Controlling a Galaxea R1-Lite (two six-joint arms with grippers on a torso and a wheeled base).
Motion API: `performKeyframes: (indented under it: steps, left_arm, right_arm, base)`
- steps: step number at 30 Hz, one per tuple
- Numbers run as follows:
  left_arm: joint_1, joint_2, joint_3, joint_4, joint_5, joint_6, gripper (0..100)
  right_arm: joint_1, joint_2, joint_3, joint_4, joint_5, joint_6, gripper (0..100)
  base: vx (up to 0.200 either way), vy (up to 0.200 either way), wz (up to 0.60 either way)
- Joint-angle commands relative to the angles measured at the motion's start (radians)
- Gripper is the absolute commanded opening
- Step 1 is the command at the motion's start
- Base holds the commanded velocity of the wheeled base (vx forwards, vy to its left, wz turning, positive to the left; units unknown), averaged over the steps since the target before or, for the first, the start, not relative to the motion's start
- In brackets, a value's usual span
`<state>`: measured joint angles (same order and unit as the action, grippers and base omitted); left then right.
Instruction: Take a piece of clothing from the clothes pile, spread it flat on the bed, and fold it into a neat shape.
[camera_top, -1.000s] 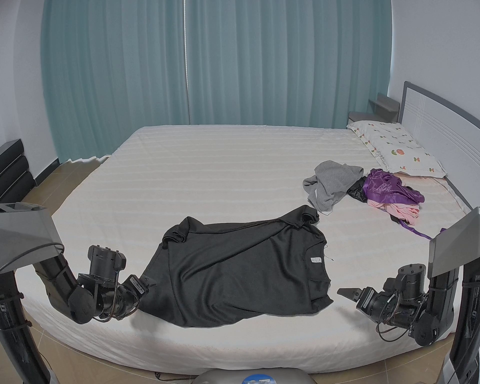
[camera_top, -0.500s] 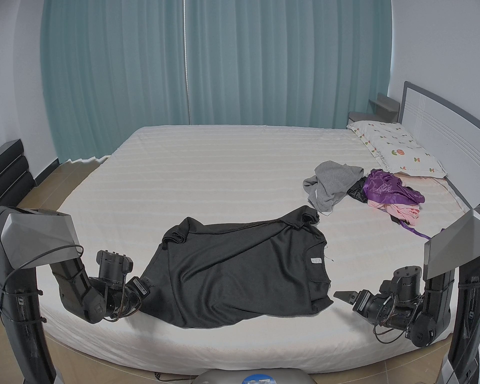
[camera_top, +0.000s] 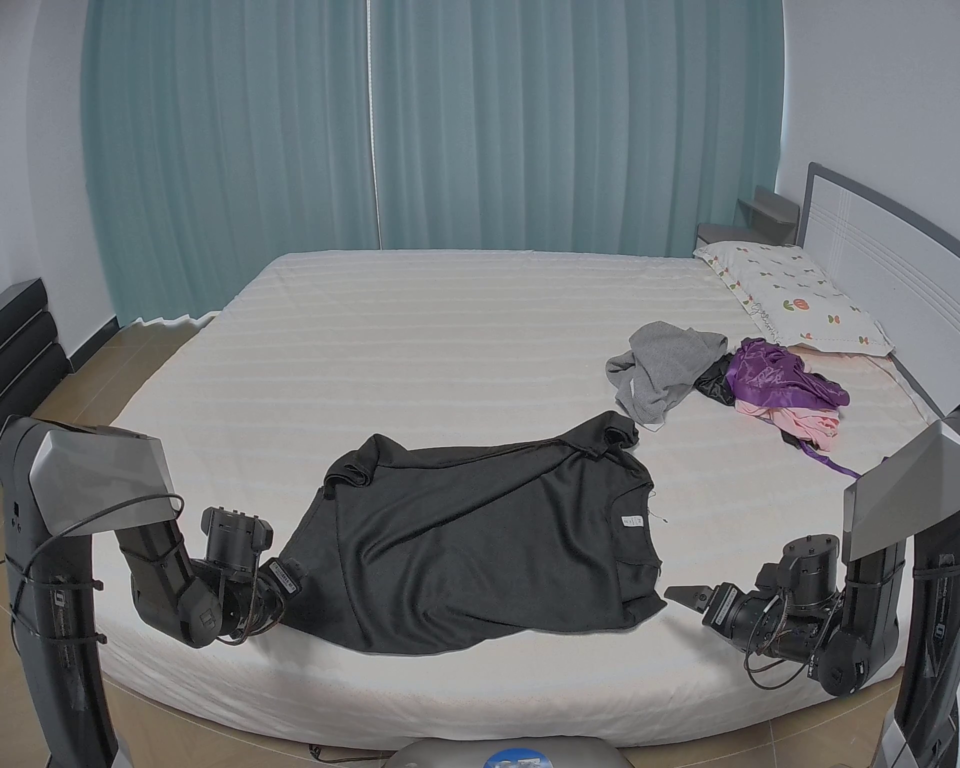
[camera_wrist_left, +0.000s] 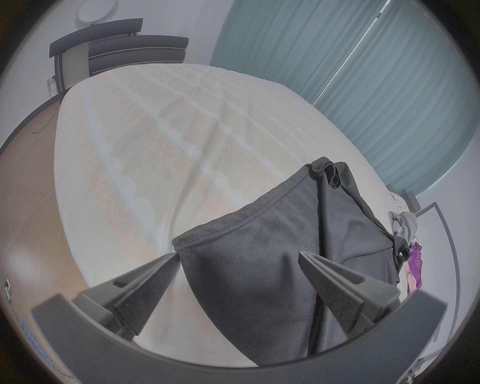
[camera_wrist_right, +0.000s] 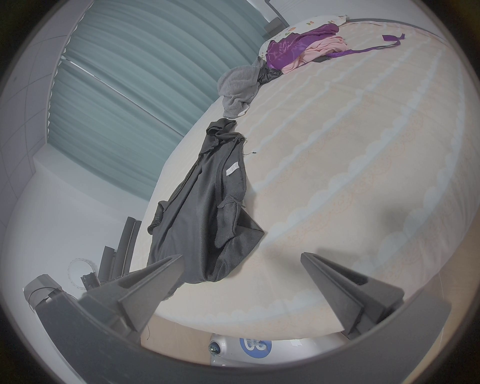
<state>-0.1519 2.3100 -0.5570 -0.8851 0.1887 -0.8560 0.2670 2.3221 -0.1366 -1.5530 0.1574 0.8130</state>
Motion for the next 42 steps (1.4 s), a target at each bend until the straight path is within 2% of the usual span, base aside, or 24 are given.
performKeyframes:
  steps: [1, 2, 3, 13, 17, 20, 26, 30, 31, 37, 42]
  left_arm:
    - [0.008, 0.009, -0.001, 0.0, 0.001, 0.0, 100]
    - [0.012, 0.008, -0.001, 0.0, 0.001, -0.002, 100]
    - [0.014, 0.006, -0.001, 0.0, 0.001, -0.005, 0]
    - [0.032, -0.05, 0.058, -0.018, 0.003, 0.0, 0]
    - [0.034, -0.069, 0.072, -0.038, 0.003, 0.002, 0]
    - [0.034, -0.087, 0.077, -0.044, 0.003, 0.002, 0]
    - [0.032, -0.109, 0.086, -0.046, 0.003, 0.003, 0]
    - [0.034, -0.101, 0.088, -0.046, 0.003, 0.021, 0]
    - [0.034, -0.101, 0.088, -0.046, 0.001, 0.017, 0]
    - [0.035, -0.084, 0.086, -0.048, 0.003, 0.023, 0]
    - [0.037, -0.07, 0.088, -0.072, 0.003, 0.025, 0]
  right_arm:
    - [0.0, 0.003, 0.0, -0.013, 0.001, -0.002, 100]
    - [0.001, 0.003, 0.0, -0.013, 0.001, -0.002, 100]
    - [0.001, 0.002, -0.001, -0.013, 0.001, -0.003, 100]
    - [0.011, 0.019, -0.063, -0.013, -0.007, -0.014, 100]
    - [-0.002, 0.042, -0.147, 0.016, -0.009, -0.078, 100]
    - [-0.008, 0.057, -0.252, 0.116, -0.019, -0.126, 100]
    - [-0.006, 0.109, -0.483, 0.363, -0.064, -0.129, 100]
    - [-0.009, 0.135, -0.581, 0.438, -0.079, -0.129, 100]
    - [-0.008, 0.152, -0.598, 0.458, -0.079, -0.133, 0]
    - [0.0, 0.164, -0.635, 0.464, -0.078, -0.158, 0]
    - [-0.045, 0.141, -0.735, 0.51, -0.078, -0.155, 0]
  base:
    - [0.0, 0.0, 0.0]
    - [0.0, 0.0, 0.0]
    - [0.0, 0.0, 0.0]
    - [0.0, 0.0, 0.0]
    - [0.0, 0.0, 0.0]
    - [0.0, 0.0, 0.0]
    - [0.0, 0.0, 0.0]
    - [0.0, 0.0, 0.0]
    - [0.0, 0.0, 0.0]
    - [0.0, 0.0, 0.0]
    - [0.0, 0.0, 0.0]
